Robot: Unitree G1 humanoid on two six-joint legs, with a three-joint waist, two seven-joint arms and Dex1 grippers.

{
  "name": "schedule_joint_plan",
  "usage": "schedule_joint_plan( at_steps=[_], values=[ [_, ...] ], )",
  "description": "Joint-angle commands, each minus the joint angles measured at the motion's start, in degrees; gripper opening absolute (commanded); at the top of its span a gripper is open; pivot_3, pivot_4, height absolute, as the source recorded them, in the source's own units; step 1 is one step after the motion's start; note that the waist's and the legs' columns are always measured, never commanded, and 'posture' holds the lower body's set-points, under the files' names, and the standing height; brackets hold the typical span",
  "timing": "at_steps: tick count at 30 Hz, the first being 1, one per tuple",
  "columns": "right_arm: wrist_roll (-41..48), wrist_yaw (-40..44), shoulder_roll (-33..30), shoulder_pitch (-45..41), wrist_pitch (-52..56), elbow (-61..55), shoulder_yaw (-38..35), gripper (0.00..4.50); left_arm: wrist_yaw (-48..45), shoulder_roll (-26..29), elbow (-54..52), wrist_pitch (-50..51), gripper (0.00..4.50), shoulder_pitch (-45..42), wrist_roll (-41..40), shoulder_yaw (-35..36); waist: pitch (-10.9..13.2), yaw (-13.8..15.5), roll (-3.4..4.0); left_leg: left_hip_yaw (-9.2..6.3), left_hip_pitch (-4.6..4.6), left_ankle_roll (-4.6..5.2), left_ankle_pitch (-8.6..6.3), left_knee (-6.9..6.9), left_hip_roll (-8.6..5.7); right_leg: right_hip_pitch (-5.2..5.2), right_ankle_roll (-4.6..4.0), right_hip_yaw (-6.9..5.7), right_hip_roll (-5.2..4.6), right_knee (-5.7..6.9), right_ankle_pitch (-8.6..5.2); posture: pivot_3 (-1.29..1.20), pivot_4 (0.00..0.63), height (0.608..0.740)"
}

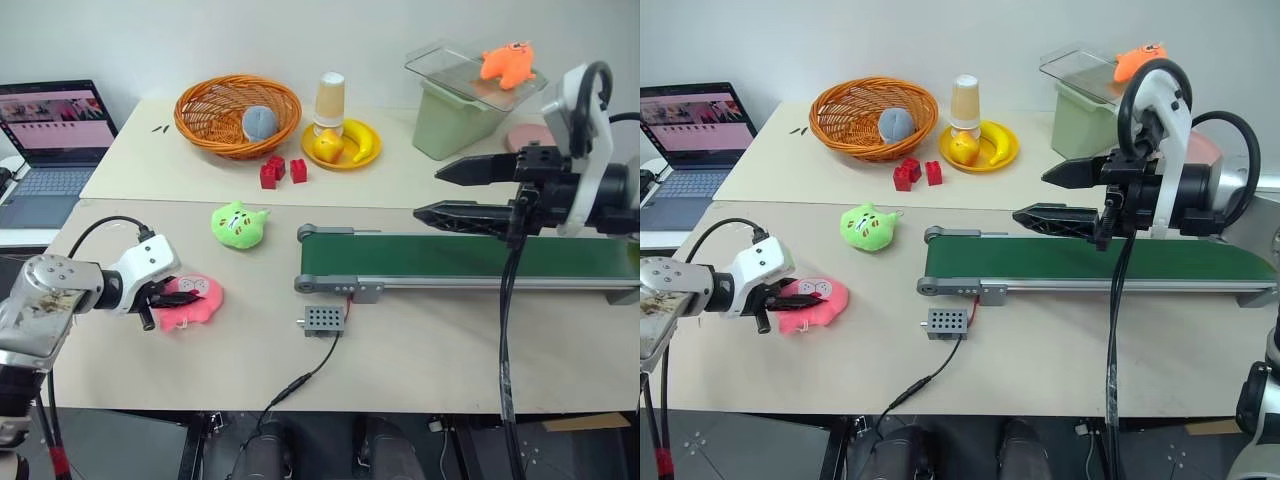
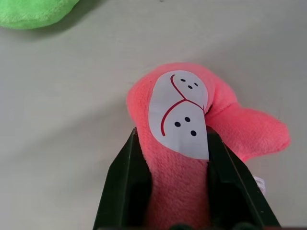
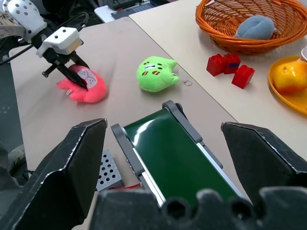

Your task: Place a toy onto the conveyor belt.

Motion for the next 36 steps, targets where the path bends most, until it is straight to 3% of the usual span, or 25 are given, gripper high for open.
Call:
schedule_joint_plan(
  at_steps=[1, 3, 7, 13, 18, 25, 36],
  values=[
    [0.9, -0.1, -1.4, -1.0, -0.5, -1.4, -2.1, 4.5, -1.8, 0.3, -4.5, 9.2, 1.17, -7.9, -6.1, 2.2, 0.0, 0.0, -0.01, -0.01, -0.05, 0.01, 0.0, 0.02, 0.0, -0.01, 0.01, -0.02, 0.0, 0.0, 0.01, 0.0, 0.15, 0.734],
    [0.9, 0.1, -1.7, -0.6, -0.6, -1.4, -2.2, 4.5, -1.2, -2.3, -6.0, 19.4, 1.17, -17.6, -12.2, 2.6, 0.0, 0.1, -0.02, -0.04, -0.1, 0.02, -0.01, 0.03, -0.02, 0.0, 0.04, -0.04, 0.0, 0.04, 0.02, 0.0, 0.15, 0.734],
    [0.7, -0.2, -1.6, -0.1, -1.3, -1.4, -2.1, 4.5, -0.2, -6.7, -6.8, 26.6, 1.17, -33.3, -14.6, -1.7, 0.0, 0.2, -0.06, -0.16, -0.32, 0.13, -0.07, 0.32, -0.1, 0.03, 0.14, -0.08, 0.09, 0.05, 0.08, 0.0, 0.15, 0.734],
    [1.5, -2.3, -0.3, 0.9, -1.4, -2.6, -3.2, 4.5, 3.8, -15.4, -6.3, 24.1, 1.17, -43.8, -9.6, -10.8, 0.0, -0.2, -0.07, -0.02, -0.13, 0.2, -0.11, 0.35, -0.2, 0.08, 0.26, 0.21, 0.08, 0.04, 0.14, 0.0, 0.15, 0.734],
    [3.8, -5.5, 0.5, 2.8, -0.2, -5.1, -5.7, 4.5, 3.7, -21.3, -3.9, 20.5, 1.17, -46.1, -7.4, -15.2, 0.0, -0.2, -0.07, 0.0, -0.14, 0.22, -0.12, 0.42, -0.18, 0.06, 0.25, 0.27, 0.08, 0.04, 0.14, 0.0, 0.15, 0.734],
    [8.5, -11.0, 0.0, 6.5, 1.3, -8.9, -10.4, 4.5, 1.8, -23.5, 0.9, 9.0, 1.17, -45.5, 0.4, -21.7, 0.0, -0.1, -0.06, 0.05, -0.13, 0.24, -0.12, 0.43, -0.19, 0.05, 0.24, 0.29, 0.09, 0.0, 0.15, 0.0, 0.15, 0.734],
    [16.1, -18.7, -2.9, 10.0, 1.3, -11.2, -14.3, 4.5, 2.3, -29.2, 6.5, 4.2, 1.17, -42.1, 4.6, -22.3, 0.0, 0.0, -0.07, 0.03, -0.15, 0.32, -0.17, 0.46, -0.17, 0.05, 0.26, 0.33, 0.09, -0.01, 0.16, 0.0, 0.15, 0.734]
  ],
)
